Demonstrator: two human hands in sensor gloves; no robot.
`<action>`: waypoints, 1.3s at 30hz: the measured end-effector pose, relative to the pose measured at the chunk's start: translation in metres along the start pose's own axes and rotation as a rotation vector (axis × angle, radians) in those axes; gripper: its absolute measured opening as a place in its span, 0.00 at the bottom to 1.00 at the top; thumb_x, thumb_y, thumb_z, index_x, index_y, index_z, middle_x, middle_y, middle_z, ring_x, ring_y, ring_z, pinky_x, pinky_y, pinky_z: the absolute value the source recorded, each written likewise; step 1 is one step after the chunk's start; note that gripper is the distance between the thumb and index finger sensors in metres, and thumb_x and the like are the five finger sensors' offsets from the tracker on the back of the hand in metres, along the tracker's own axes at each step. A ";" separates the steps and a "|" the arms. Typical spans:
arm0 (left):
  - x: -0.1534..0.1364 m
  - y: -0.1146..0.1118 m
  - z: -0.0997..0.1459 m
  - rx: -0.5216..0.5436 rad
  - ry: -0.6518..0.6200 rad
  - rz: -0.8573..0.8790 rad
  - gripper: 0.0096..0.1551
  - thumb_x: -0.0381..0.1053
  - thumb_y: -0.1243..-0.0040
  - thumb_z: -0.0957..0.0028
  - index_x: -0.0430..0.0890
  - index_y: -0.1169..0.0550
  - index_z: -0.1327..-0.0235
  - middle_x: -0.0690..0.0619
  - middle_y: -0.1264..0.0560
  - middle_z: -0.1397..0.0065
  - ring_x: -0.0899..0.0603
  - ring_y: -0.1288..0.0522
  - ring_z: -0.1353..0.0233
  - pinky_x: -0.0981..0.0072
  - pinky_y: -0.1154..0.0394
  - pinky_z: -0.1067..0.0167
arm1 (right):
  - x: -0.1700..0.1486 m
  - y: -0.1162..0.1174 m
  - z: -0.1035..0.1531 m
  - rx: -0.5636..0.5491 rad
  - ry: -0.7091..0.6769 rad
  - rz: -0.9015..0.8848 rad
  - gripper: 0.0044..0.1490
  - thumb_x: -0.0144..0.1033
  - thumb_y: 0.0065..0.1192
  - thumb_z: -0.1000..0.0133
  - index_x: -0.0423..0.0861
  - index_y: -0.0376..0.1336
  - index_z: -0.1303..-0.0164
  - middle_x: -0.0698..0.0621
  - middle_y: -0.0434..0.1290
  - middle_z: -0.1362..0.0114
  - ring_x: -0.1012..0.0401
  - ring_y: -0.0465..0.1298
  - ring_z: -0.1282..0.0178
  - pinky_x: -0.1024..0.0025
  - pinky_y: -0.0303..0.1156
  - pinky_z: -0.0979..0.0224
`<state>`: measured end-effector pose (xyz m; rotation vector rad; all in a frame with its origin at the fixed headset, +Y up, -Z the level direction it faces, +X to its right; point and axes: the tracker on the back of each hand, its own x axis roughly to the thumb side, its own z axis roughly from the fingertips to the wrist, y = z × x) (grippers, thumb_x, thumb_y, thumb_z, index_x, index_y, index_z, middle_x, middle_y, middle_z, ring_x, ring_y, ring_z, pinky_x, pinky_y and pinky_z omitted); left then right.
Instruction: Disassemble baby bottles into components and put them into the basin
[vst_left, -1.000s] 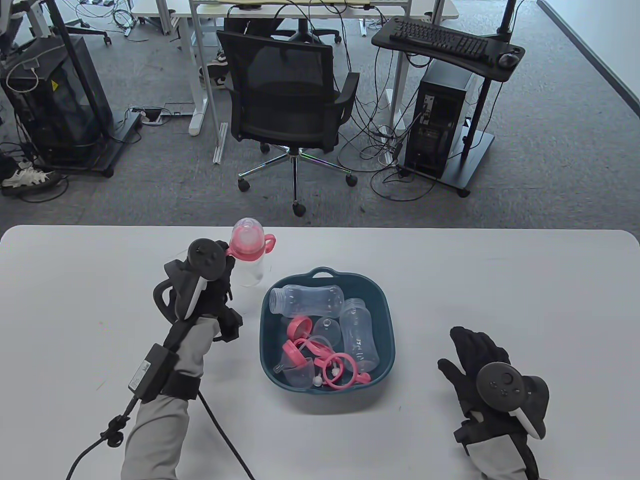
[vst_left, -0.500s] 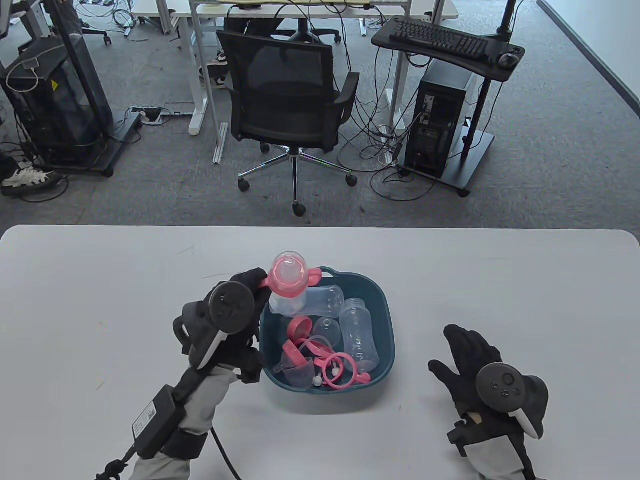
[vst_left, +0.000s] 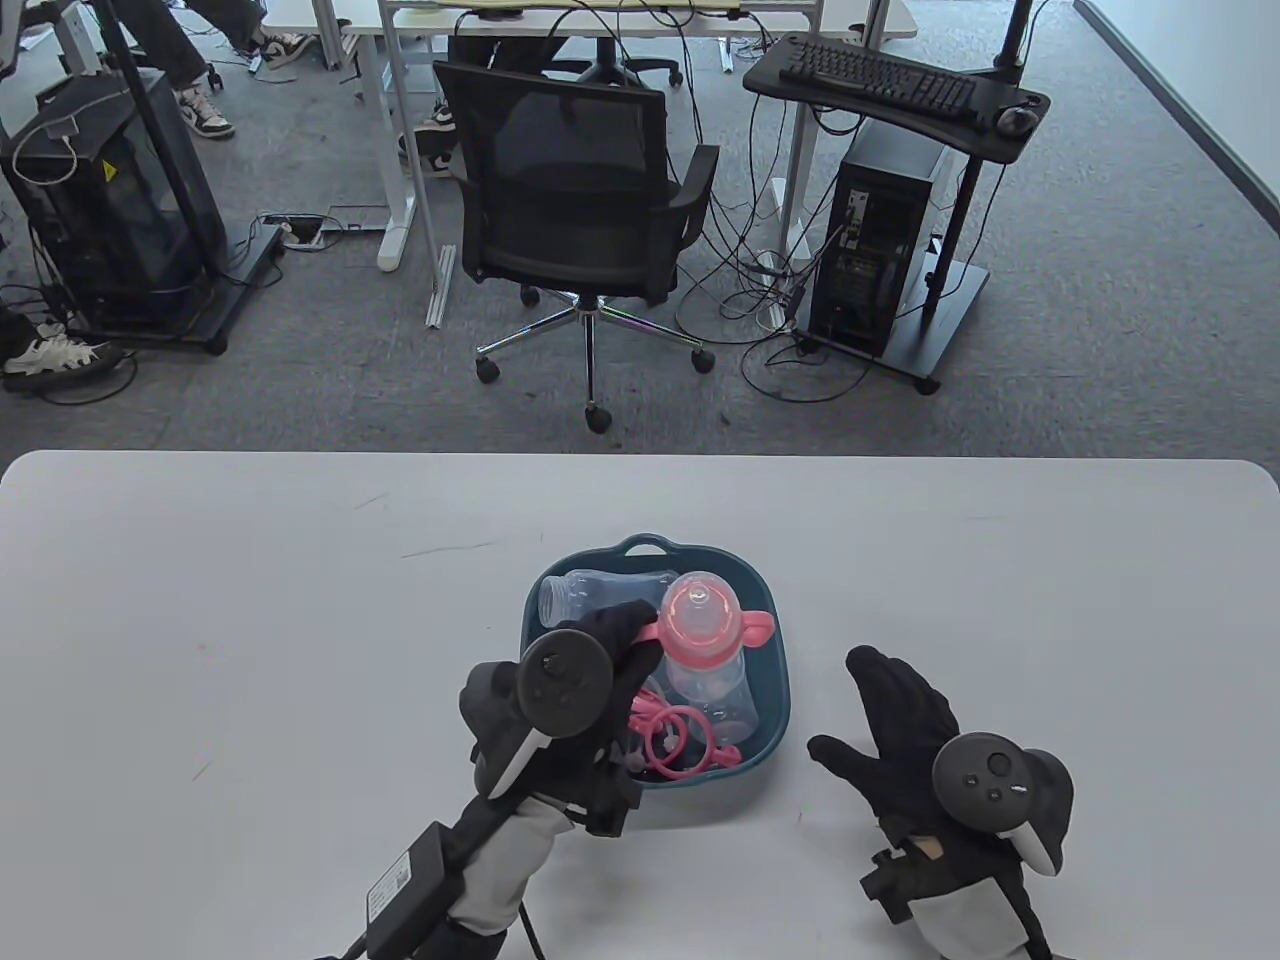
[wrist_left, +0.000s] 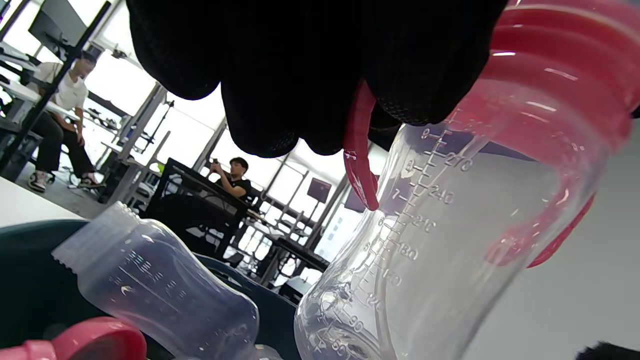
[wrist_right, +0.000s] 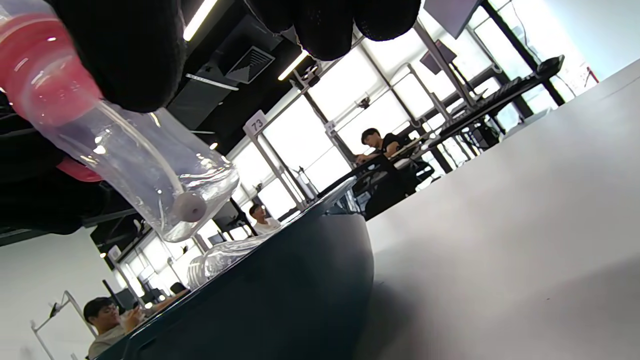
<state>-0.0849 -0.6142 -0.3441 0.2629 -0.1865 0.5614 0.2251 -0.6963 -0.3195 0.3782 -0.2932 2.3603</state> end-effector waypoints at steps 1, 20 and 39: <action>0.002 -0.003 0.001 -0.011 -0.007 0.013 0.23 0.58 0.33 0.52 0.61 0.21 0.42 0.57 0.20 0.41 0.45 0.17 0.38 0.48 0.30 0.33 | 0.001 0.002 0.000 0.011 -0.004 -0.019 0.58 0.58 0.68 0.46 0.46 0.44 0.14 0.43 0.54 0.12 0.41 0.50 0.14 0.29 0.45 0.23; 0.016 -0.050 0.010 -0.245 -0.108 0.224 0.23 0.57 0.33 0.51 0.61 0.21 0.41 0.56 0.20 0.40 0.44 0.18 0.37 0.47 0.31 0.33 | -0.001 0.028 -0.004 0.073 -0.055 -0.290 0.60 0.50 0.79 0.51 0.47 0.47 0.16 0.45 0.60 0.17 0.40 0.59 0.18 0.29 0.50 0.24; 0.018 -0.025 0.014 -0.269 -0.327 0.314 0.63 0.55 0.18 0.66 0.64 0.45 0.21 0.59 0.45 0.16 0.40 0.35 0.16 0.38 0.41 0.24 | 0.006 0.027 -0.003 0.075 -0.086 0.037 0.58 0.50 0.79 0.51 0.46 0.49 0.18 0.44 0.61 0.18 0.38 0.60 0.20 0.30 0.50 0.24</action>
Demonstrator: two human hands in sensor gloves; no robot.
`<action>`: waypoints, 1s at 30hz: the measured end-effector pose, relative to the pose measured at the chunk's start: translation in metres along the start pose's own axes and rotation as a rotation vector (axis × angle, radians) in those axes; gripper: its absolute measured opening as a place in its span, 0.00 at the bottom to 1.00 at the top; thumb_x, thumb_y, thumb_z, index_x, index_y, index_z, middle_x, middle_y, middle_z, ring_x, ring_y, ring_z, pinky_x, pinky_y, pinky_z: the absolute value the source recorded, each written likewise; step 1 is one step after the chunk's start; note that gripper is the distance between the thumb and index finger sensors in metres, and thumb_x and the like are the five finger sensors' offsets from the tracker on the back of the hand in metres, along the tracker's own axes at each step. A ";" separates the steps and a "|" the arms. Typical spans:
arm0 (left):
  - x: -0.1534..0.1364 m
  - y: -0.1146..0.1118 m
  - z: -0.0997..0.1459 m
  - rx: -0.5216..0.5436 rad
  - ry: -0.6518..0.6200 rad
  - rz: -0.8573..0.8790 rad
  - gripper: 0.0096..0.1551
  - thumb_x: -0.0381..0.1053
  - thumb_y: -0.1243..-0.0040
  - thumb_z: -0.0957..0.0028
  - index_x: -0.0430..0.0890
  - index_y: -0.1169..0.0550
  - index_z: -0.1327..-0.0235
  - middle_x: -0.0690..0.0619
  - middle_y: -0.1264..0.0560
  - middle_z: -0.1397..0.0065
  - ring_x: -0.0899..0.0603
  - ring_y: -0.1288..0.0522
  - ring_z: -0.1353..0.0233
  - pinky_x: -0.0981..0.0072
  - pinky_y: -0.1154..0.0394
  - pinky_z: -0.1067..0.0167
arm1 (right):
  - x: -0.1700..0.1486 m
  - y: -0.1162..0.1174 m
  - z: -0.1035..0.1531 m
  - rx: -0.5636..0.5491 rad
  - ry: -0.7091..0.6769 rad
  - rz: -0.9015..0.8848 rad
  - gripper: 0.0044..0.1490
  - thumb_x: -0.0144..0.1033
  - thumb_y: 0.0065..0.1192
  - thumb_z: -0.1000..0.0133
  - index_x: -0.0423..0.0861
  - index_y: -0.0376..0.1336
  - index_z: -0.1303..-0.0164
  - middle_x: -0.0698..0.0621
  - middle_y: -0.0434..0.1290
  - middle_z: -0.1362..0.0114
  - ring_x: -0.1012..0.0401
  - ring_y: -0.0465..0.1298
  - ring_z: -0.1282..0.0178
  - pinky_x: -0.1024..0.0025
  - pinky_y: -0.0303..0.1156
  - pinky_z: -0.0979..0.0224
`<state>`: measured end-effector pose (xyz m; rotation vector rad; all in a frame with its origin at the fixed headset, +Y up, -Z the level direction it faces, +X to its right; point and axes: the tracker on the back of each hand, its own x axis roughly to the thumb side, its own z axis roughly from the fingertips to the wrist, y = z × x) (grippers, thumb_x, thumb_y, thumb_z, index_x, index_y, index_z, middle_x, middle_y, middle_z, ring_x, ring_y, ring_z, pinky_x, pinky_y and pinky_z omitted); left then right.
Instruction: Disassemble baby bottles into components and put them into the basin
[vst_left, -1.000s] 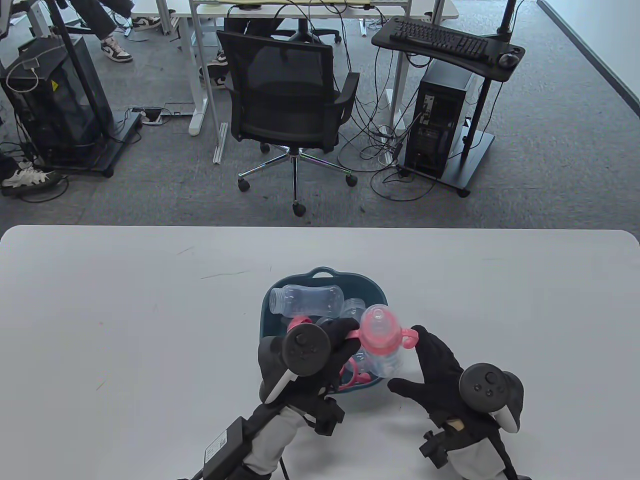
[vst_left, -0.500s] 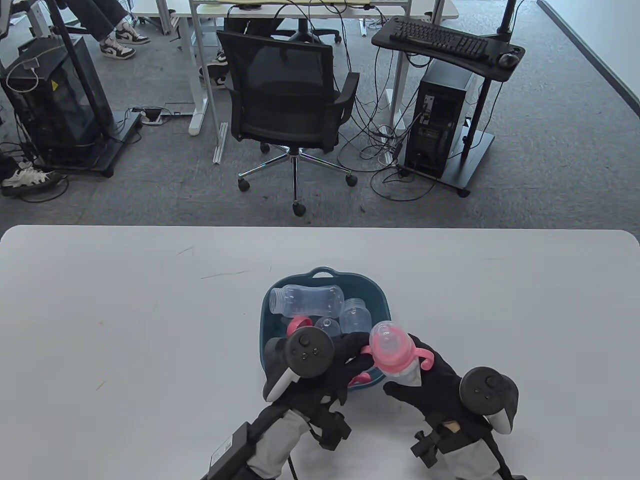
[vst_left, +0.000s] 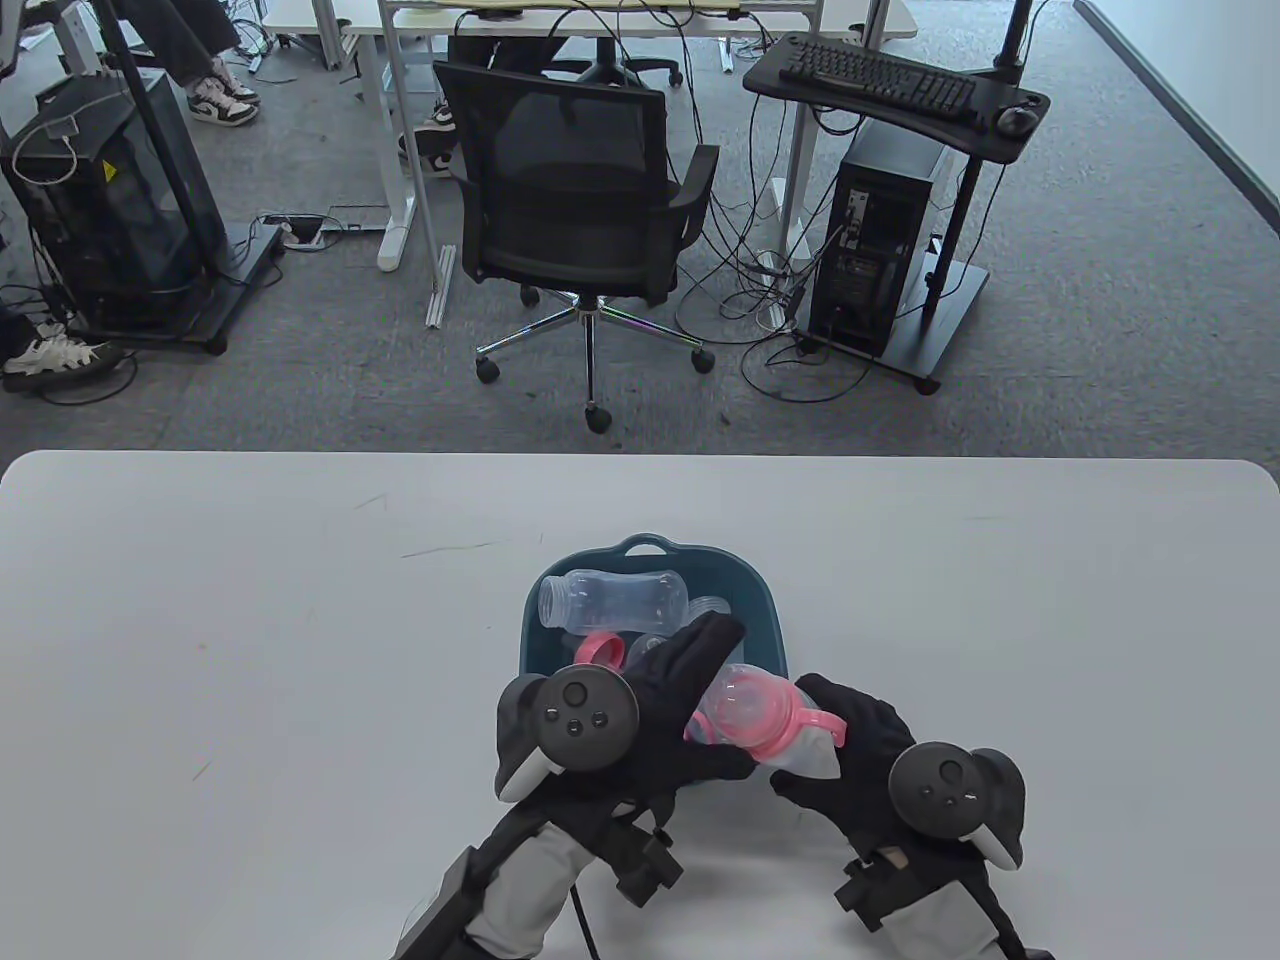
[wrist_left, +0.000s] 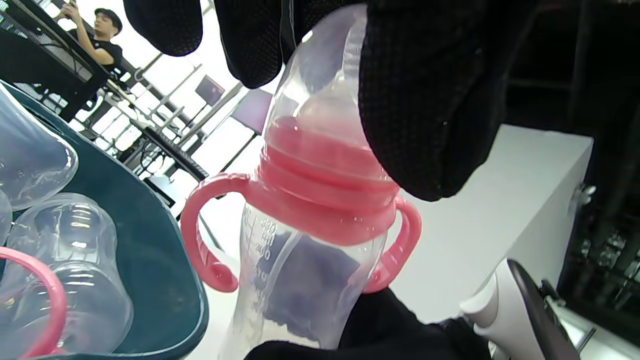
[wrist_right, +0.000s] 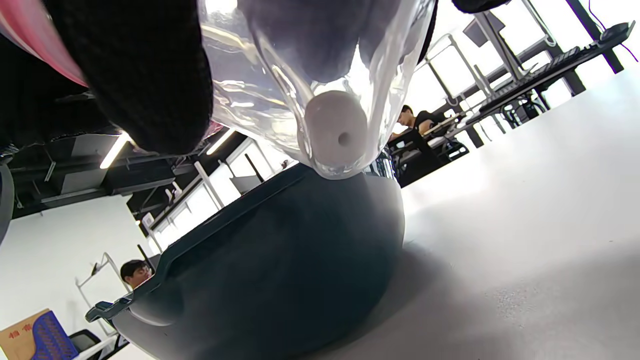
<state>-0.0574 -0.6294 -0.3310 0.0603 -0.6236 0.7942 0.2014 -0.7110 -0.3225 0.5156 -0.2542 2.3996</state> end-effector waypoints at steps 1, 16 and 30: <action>0.000 -0.001 0.000 0.001 0.000 -0.012 0.61 0.55 0.19 0.65 0.64 0.44 0.21 0.59 0.44 0.16 0.40 0.33 0.17 0.39 0.40 0.25 | 0.000 0.000 0.000 0.003 -0.001 0.003 0.58 0.49 0.79 0.51 0.46 0.49 0.18 0.44 0.62 0.18 0.38 0.60 0.20 0.30 0.50 0.24; -0.001 -0.011 -0.004 0.007 -0.002 -0.109 0.51 0.55 0.21 0.64 0.64 0.36 0.27 0.58 0.38 0.20 0.44 0.27 0.23 0.42 0.36 0.26 | 0.001 -0.001 0.001 0.025 0.012 0.064 0.58 0.49 0.79 0.51 0.46 0.49 0.18 0.43 0.61 0.19 0.38 0.60 0.21 0.30 0.51 0.24; -0.001 -0.019 -0.003 0.033 -0.026 -0.142 0.51 0.54 0.22 0.63 0.62 0.37 0.26 0.55 0.38 0.21 0.43 0.27 0.24 0.45 0.35 0.26 | -0.002 -0.004 0.000 0.036 0.027 0.090 0.58 0.46 0.79 0.50 0.47 0.48 0.18 0.43 0.60 0.18 0.37 0.58 0.20 0.31 0.49 0.23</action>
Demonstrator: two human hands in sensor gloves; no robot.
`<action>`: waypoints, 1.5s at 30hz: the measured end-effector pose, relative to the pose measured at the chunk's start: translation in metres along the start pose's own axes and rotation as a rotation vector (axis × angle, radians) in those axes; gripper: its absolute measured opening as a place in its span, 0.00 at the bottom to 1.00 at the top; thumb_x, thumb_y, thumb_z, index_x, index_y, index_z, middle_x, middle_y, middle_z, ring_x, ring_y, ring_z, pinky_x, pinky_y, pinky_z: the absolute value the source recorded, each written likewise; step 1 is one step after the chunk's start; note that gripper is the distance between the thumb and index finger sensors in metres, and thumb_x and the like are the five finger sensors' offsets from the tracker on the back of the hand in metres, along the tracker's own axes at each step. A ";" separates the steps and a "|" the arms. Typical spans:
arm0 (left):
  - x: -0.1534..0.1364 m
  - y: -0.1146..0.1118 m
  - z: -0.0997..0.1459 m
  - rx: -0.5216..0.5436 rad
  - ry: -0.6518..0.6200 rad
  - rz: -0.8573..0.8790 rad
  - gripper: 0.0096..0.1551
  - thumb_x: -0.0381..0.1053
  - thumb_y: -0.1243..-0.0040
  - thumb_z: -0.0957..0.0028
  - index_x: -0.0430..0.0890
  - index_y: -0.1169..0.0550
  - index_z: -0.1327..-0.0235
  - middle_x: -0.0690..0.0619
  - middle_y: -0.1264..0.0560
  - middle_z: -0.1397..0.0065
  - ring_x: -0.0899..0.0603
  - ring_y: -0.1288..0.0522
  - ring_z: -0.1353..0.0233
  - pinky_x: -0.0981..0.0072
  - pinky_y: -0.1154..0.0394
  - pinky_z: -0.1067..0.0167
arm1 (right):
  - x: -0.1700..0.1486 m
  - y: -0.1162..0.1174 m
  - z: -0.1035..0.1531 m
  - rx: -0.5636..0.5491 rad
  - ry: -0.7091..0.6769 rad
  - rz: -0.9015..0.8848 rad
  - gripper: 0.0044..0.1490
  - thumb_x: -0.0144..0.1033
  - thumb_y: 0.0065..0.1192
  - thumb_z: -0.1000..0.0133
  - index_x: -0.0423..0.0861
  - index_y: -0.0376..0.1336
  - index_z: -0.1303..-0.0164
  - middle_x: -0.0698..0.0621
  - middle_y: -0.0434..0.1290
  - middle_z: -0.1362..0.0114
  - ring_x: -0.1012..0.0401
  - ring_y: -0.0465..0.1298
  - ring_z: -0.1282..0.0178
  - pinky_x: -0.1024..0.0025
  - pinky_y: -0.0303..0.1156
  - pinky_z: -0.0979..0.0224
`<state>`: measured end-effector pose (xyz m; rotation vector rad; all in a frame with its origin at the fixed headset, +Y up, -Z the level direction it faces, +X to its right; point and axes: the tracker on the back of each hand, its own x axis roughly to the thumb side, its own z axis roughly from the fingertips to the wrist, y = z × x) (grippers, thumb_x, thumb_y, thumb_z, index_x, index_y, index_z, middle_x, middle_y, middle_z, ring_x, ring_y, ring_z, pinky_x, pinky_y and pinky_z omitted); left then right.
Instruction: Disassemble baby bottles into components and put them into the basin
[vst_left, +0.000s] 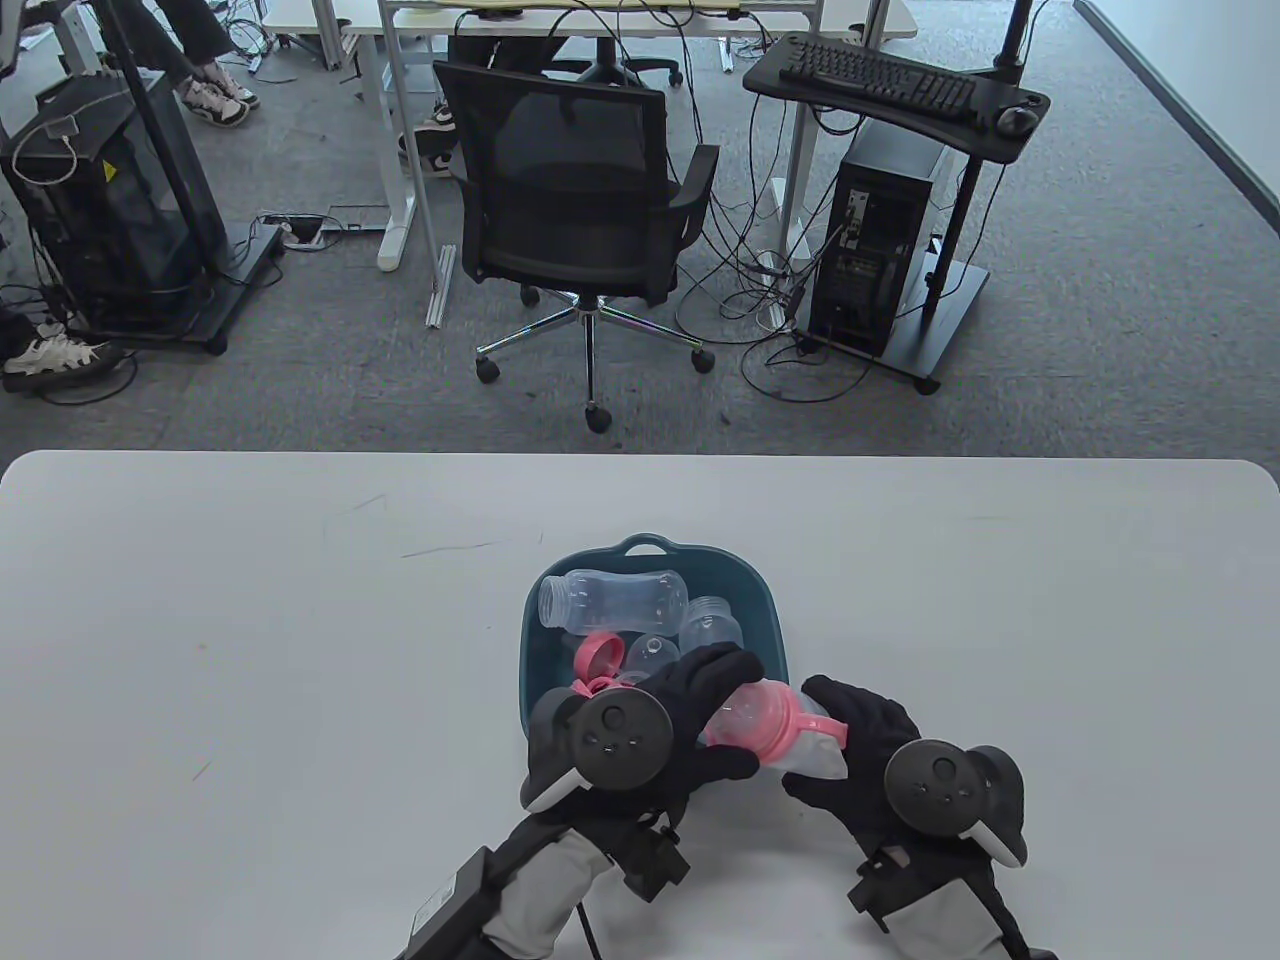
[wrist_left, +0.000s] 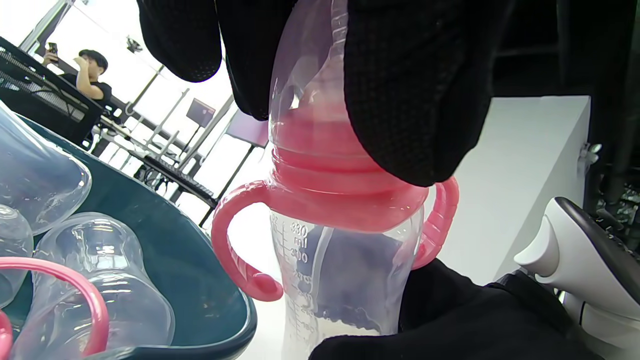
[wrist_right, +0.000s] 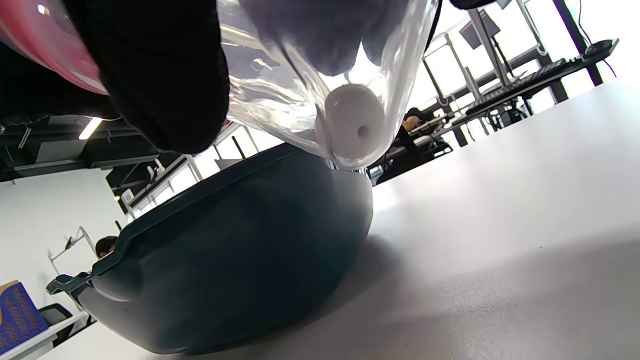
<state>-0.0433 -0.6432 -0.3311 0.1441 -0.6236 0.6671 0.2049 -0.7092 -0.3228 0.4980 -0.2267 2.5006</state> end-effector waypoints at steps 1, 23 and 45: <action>0.000 -0.001 0.000 0.000 0.000 -0.003 0.51 0.54 0.22 0.63 0.62 0.37 0.27 0.55 0.38 0.21 0.43 0.27 0.24 0.46 0.35 0.26 | 0.000 0.000 0.000 0.002 0.001 0.005 0.58 0.46 0.79 0.50 0.47 0.48 0.18 0.43 0.60 0.18 0.37 0.58 0.20 0.31 0.49 0.23; -0.007 0.017 0.004 0.151 0.040 0.003 0.51 0.53 0.22 0.61 0.60 0.40 0.27 0.55 0.41 0.21 0.43 0.28 0.23 0.48 0.35 0.25 | -0.007 -0.004 0.001 -0.051 0.053 0.001 0.58 0.49 0.78 0.50 0.43 0.48 0.18 0.41 0.61 0.20 0.37 0.60 0.23 0.32 0.51 0.24; -0.063 0.003 0.004 -0.144 0.366 -0.334 0.48 0.61 0.23 0.66 0.65 0.33 0.29 0.59 0.33 0.23 0.44 0.29 0.20 0.42 0.41 0.23 | -0.020 -0.014 0.006 -0.079 0.109 0.015 0.58 0.49 0.77 0.50 0.43 0.48 0.18 0.41 0.61 0.20 0.37 0.60 0.23 0.32 0.51 0.24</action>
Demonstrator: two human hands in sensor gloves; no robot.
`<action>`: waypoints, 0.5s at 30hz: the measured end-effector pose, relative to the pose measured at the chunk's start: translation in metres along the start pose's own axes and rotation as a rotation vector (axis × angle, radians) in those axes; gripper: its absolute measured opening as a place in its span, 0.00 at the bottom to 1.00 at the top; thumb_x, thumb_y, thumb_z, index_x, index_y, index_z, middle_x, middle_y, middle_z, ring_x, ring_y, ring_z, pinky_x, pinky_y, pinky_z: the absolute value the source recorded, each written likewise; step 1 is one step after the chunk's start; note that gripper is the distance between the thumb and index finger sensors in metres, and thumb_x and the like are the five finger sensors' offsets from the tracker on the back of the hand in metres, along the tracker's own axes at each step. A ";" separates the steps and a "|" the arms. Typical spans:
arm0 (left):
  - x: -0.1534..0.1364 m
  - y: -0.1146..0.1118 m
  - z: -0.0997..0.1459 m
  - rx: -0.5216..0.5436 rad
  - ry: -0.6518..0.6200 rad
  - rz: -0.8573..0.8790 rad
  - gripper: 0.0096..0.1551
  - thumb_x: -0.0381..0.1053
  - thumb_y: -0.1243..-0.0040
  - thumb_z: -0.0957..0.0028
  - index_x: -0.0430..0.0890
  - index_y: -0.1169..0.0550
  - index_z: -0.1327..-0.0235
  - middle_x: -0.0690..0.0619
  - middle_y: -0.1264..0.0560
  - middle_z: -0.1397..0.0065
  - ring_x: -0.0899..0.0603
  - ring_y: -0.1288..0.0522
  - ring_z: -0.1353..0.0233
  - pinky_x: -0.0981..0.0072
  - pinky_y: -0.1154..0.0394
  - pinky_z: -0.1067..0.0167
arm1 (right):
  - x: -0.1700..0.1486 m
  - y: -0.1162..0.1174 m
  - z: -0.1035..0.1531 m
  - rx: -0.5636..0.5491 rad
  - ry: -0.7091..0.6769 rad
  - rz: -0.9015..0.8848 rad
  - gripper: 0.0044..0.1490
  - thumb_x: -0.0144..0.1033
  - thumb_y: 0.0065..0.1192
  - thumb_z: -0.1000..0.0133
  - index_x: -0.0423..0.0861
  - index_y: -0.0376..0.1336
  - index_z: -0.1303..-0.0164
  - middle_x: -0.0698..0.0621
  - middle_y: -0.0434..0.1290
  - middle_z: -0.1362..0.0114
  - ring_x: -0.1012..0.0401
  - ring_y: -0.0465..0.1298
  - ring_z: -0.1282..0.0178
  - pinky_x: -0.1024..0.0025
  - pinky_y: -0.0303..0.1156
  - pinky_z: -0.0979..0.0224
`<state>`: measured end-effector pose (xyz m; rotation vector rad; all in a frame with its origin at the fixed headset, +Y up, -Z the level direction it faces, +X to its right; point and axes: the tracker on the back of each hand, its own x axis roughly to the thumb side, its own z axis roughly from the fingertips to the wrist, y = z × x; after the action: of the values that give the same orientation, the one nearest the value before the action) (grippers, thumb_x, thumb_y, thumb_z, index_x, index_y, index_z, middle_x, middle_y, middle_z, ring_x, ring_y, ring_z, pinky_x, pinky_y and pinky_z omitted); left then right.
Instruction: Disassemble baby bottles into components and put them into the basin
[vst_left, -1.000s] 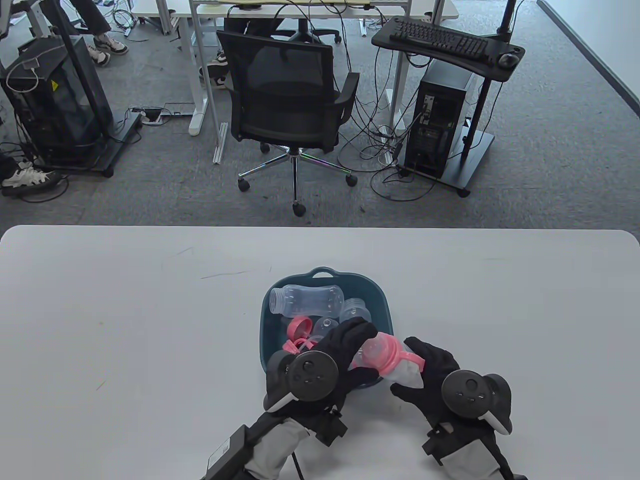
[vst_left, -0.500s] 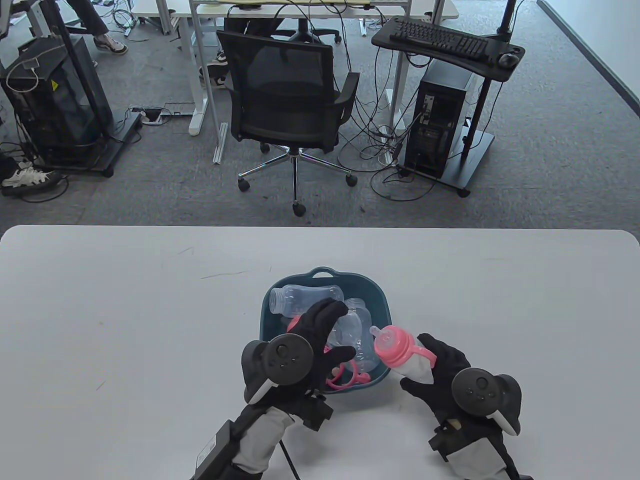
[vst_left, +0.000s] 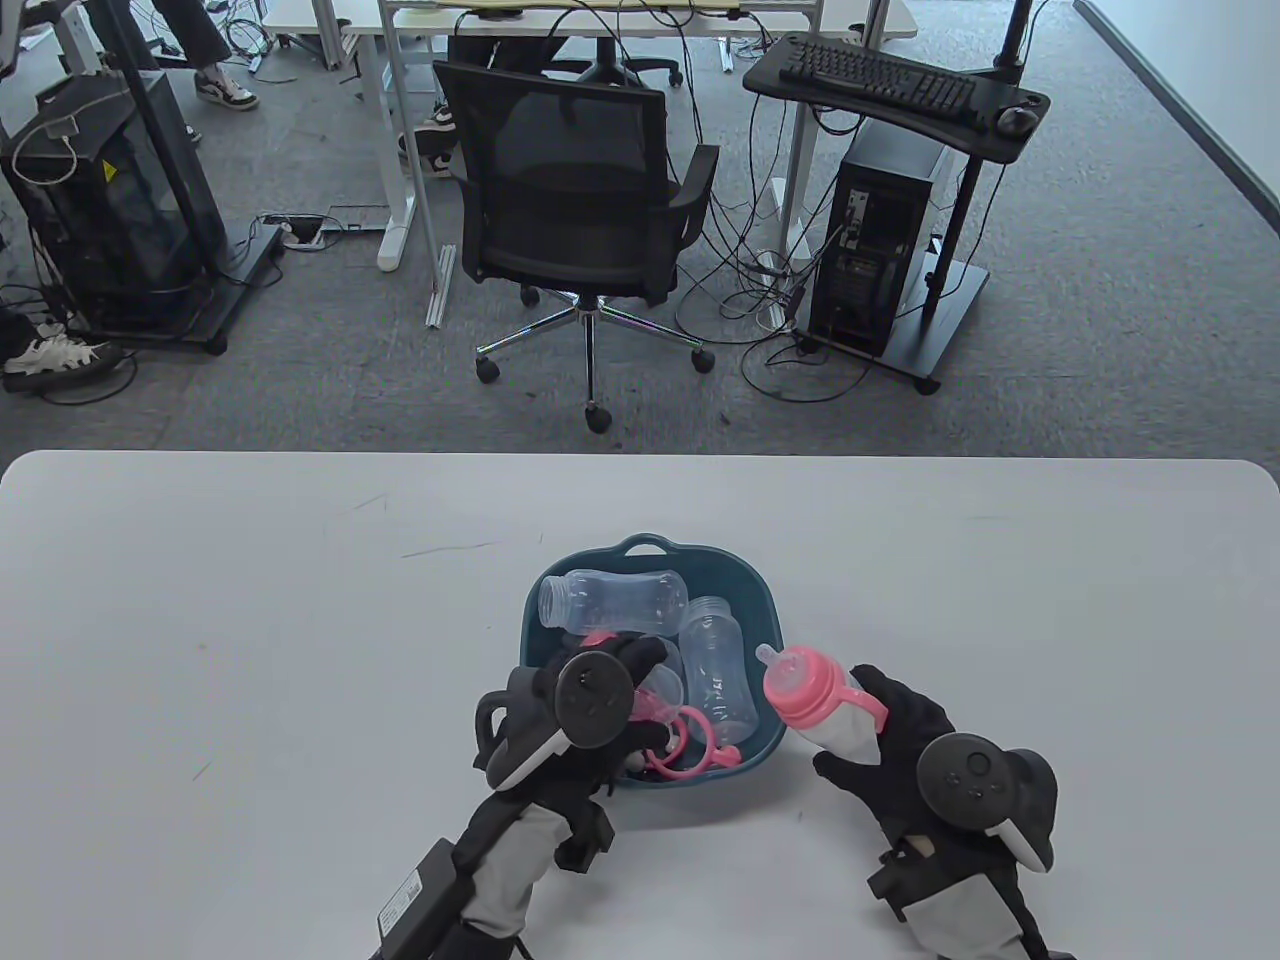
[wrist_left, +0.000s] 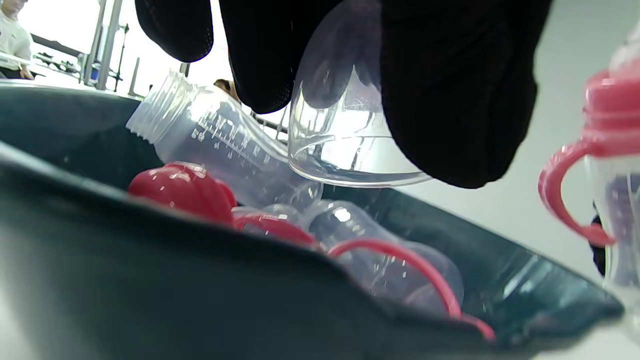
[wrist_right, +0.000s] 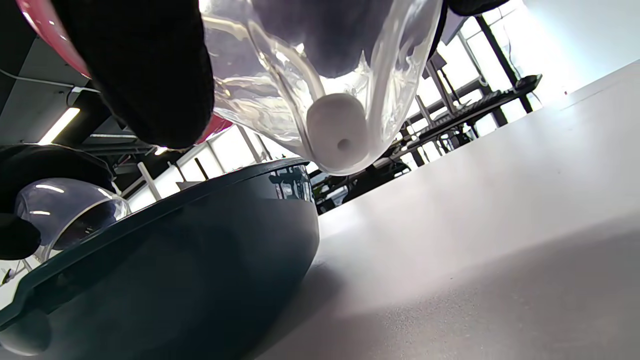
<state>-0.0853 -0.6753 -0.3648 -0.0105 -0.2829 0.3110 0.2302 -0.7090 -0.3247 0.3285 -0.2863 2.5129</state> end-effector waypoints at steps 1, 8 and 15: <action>0.001 -0.001 0.000 -0.009 -0.005 -0.011 0.48 0.62 0.23 0.66 0.64 0.32 0.28 0.58 0.32 0.24 0.43 0.30 0.20 0.42 0.41 0.23 | 0.000 0.000 0.000 0.002 0.001 0.001 0.58 0.49 0.78 0.50 0.43 0.48 0.18 0.41 0.61 0.20 0.37 0.60 0.23 0.32 0.51 0.24; 0.004 0.001 0.001 -0.068 0.015 -0.046 0.50 0.64 0.26 0.63 0.65 0.35 0.24 0.57 0.37 0.18 0.38 0.42 0.12 0.36 0.54 0.21 | -0.001 0.000 -0.001 0.003 0.002 -0.004 0.58 0.50 0.78 0.50 0.43 0.48 0.18 0.41 0.61 0.20 0.37 0.60 0.23 0.32 0.51 0.24; 0.008 0.017 0.009 0.061 -0.045 0.067 0.53 0.64 0.26 0.63 0.65 0.38 0.23 0.57 0.41 0.16 0.38 0.46 0.11 0.35 0.55 0.21 | -0.001 0.000 -0.001 0.004 0.003 -0.003 0.58 0.49 0.78 0.50 0.43 0.48 0.18 0.41 0.61 0.20 0.37 0.60 0.23 0.31 0.51 0.24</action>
<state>-0.0857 -0.6569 -0.3550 0.0470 -0.3185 0.3863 0.2312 -0.7091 -0.3260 0.3265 -0.2794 2.5112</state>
